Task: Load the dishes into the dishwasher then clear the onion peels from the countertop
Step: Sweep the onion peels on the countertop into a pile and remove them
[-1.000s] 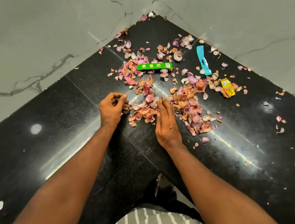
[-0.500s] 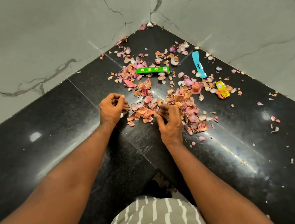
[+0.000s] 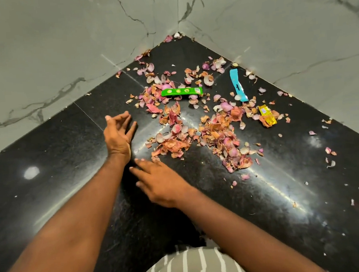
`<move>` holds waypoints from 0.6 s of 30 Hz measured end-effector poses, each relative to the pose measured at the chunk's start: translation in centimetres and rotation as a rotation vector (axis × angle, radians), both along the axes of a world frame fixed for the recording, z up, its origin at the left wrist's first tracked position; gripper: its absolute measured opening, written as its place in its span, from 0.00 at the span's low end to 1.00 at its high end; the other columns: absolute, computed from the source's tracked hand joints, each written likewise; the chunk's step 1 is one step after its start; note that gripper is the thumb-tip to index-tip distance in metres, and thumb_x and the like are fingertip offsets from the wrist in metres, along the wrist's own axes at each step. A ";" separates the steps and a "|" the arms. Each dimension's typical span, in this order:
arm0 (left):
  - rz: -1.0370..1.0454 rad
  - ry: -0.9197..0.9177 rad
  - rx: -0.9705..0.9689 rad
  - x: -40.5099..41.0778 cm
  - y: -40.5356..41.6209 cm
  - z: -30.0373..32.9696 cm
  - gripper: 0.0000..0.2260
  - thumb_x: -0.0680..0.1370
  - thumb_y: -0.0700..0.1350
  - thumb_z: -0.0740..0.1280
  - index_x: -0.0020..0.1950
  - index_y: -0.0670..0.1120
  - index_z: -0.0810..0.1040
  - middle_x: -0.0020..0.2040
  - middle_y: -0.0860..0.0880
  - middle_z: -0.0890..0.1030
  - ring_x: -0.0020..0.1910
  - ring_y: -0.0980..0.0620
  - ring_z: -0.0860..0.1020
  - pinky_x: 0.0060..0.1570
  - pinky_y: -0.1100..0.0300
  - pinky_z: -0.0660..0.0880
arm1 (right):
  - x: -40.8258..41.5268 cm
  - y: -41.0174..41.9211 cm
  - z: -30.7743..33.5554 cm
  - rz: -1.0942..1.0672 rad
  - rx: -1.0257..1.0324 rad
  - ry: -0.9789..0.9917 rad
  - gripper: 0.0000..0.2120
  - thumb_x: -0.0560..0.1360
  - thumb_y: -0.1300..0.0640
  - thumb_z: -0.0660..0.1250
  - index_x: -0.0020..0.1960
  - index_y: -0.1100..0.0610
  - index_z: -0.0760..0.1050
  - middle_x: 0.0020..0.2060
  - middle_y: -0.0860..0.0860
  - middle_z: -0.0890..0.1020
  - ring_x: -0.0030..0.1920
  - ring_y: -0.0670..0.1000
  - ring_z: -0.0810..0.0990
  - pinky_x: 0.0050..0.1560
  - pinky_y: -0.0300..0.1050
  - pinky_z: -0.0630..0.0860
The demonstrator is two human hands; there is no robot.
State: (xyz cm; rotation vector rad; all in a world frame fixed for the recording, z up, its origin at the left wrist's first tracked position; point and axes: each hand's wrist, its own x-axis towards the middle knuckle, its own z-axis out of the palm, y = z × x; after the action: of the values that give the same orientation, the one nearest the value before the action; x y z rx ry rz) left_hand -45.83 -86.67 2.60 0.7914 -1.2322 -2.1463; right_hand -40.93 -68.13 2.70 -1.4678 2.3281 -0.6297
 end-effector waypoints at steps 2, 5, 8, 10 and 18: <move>-0.014 0.005 -0.025 0.0 0.0 -0.5 0.23 0.87 0.57 0.53 0.55 0.42 0.79 0.66 0.38 0.81 0.67 0.44 0.80 0.65 0.44 0.78 | 0.5 -0.6 -0.9 0.001 0.113 0.113 0.29 0.87 0.44 0.51 0.85 0.52 0.53 0.84 0.54 0.52 0.84 0.53 0.48 0.82 0.54 0.45; -0.031 -0.020 -0.143 -0.2 0.3 -0.6 0.22 0.87 0.56 0.54 0.52 0.43 0.81 0.65 0.37 0.81 0.65 0.45 0.81 0.66 0.46 0.78 | -1.0 0.1 -0.8 -0.122 0.164 0.142 0.31 0.86 0.39 0.44 0.85 0.49 0.45 0.85 0.51 0.45 0.84 0.51 0.42 0.83 0.57 0.43; -0.131 -0.082 -0.485 0.3 1.7 -0.6 0.21 0.88 0.49 0.54 0.55 0.38 0.82 0.64 0.38 0.81 0.60 0.55 0.82 0.59 0.57 0.81 | -4.1 1.5 0.1 -0.322 0.228 0.048 0.32 0.86 0.36 0.40 0.85 0.49 0.40 0.84 0.51 0.41 0.83 0.52 0.39 0.83 0.59 0.42; -0.247 -0.123 -0.771 0.6 2.5 -0.4 0.20 0.89 0.45 0.54 0.60 0.36 0.81 0.64 0.40 0.81 0.58 0.62 0.81 0.55 0.66 0.79 | -6.0 2.8 0.8 -0.480 0.221 -0.034 0.33 0.86 0.36 0.42 0.85 0.50 0.41 0.84 0.52 0.45 0.83 0.56 0.43 0.82 0.59 0.43; -0.438 -0.296 -1.314 -0.6 2.5 -1.0 0.17 0.87 0.53 0.54 0.63 0.48 0.80 0.64 0.49 0.82 0.65 0.50 0.78 0.65 0.44 0.74 | -11.6 7.1 6.7 -0.854 -0.243 -0.370 0.12 0.80 0.62 0.71 0.60 0.50 0.83 0.59 0.49 0.84 0.57 0.46 0.82 0.65 0.53 0.80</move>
State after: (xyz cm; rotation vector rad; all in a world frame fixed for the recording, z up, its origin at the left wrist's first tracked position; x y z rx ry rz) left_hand -46.38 -84.15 1.61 0.2210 -2.6384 -0.9803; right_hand -52.55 -61.08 9.36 -0.2898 2.5463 -1.2942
